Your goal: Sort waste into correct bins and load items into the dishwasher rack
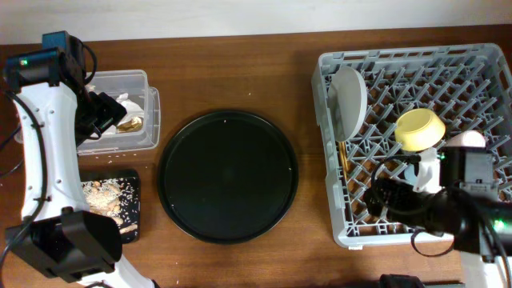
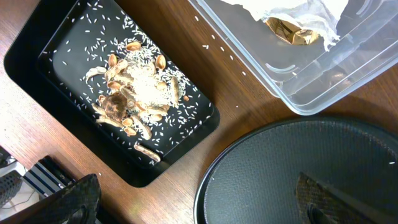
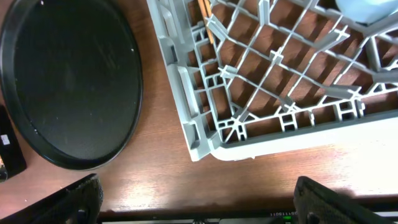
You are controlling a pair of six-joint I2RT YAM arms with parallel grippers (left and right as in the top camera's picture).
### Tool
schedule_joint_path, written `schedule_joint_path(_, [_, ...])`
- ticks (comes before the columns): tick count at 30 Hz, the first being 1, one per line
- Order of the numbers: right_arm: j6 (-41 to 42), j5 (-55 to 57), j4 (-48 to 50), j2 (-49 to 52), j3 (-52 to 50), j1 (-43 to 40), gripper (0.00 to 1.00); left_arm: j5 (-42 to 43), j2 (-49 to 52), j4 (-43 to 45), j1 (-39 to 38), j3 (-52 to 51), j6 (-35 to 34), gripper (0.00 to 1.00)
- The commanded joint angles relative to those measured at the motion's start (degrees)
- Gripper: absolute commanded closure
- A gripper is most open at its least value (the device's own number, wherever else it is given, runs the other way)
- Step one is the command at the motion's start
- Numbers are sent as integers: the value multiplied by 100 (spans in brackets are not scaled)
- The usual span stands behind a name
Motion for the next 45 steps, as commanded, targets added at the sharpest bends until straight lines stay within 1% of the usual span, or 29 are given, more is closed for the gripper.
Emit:
schedule_joint_path(1, [-57, -59, 7, 387, -52, 4, 1, -26, -131, -7, 24, 52, -55, 1])
schedule_joint_path(2, [-59, -166, 120, 588, -52, 4, 1, -26, -131, -4, 24, 52, -55, 1])
schedule_joint_path(3, [-59, -256, 398, 586, -109, 4, 1, -26, -131, -4, 24, 52, -55, 1])
schedule_joint_path(5, [-59, -529, 1425, 186, -621, 7, 1, -26, -131, -4, 24, 52, -55, 1])
schedule_joint_path(6, [-59, -610, 1934, -247, -1126, 7, 1, -26, -131, -7, 24, 52, -55, 1])
schedule_joint_path(8, [-59, -837, 3191, -1443, -2608, 7, 1, -26, -131, -4, 24, 52, -55, 1])
schedule_joint_path(9, [-59, -962, 3679, -1891, -3156, 7, 1, -26, -131, -4, 24, 52, -55, 1])
schedule_joint_path(10, [-59, -970, 4048, -2487, -3768, 92, 1, -26, -131, -7, 24, 52, -55, 1])
schedule_joint_path(11, [-61, -896, 4183, -3110, -4216, 352, 1, -26, -131, -7, 24, 52, -55, 1])
schedule_joint_path(12, [-61, -529, 4271, -3436, -4347, 509, 1, -26, -131, -7, 24, 52, -55, 1])
schedule_joint_path(13, [-63, 59, 4776, -3950, -4478, 767, 1, -26, -131, -7, 24, 52, -55, 1])
schedule_joint_path(15, [-63, 481, 5261, -4649, -4645, 846, 1, -26, -131, -4, 24, 52, -55, 1])
schedule_joint_path(17, [-83, 551, 5257, -5233, -4765, 848, 1, -26, -131, -7, 24, 52, -55, 1])
schedule_joint_path(18, [-85, 566, 5322, -5421, -4924, 846, 1, -26, -131, -7, 24, 52, -55, 1])
schedule_joint_path(20, [-83, 570, 5661, -5423, -5176, 776, 1, -26, -131, -7, 24, 52, -55, 1])
schedule_joint_path(22, [-90, 566, 6666, -5423, -5676, 787, 1, -26, -131, -4, 24, 52, -55, 1])
schedule_joint_path(24, [-387, 444, 7490, -5423, -6116, 787, 1, -26, -131, -4, 24, 52, -55, 1])
schedule_joint_path(27, [-535, 442, 8566, -5423, -6596, 787, 1, -26, -131, -4, 24, 52, -55, 1])
schedule_joint_path(30, [-833, 531, 8550, -5423, -6599, 782, 1, -26, -131, -7, 24, 52, -55, 1])
schedule_joint_path(31, [-835, 658, 8352, -5423, -6599, 782, 1, -26, -131, -7, 24, 52, -55, 1])
schedule_joint_path(33, [-835, 1298, 7735, -5423, -6599, 782, 1, -26, -131, -4, 24, 52, -55, 1])
schedule_joint_path(34, [-835, 1508, 7731, -5423, -6599, 782, 1, -26, -131, -7, 24, 52, -55, 1])
schedule_joint_path(37, [-837, 1532, 7729, -5423, -6599, 782, 1, -26, -131, -7, 24, 52, -55, 1])
schedule_joint_path(38, [-1021, 1620, 7726, -5423, -6599, 782, 1, -26, -131, -4, 24, 52, -55, 1])
schedule_joint_path(40, [-1692, 1604, 7711, -5423, -6599, 782, 1, -26, -131, -4, 24, 52, -55, 1])
schedule_joint_path(41, [-1773, 1622, 7711, -5423, -6599, 782, 1, -26, -131, -4, 24, 52, -55, 1])
schedule_joint_path(43, [-1399, 1604, 7711, -5423, -6599, 782, 1, -26, -131, -7, 24, 52, -55, 1])
schedule_joint_path(45, [-1384, 1602, 7711, -5423, -6599, 782, 1, -26, -131, -4, 24, 52, -55, 1])
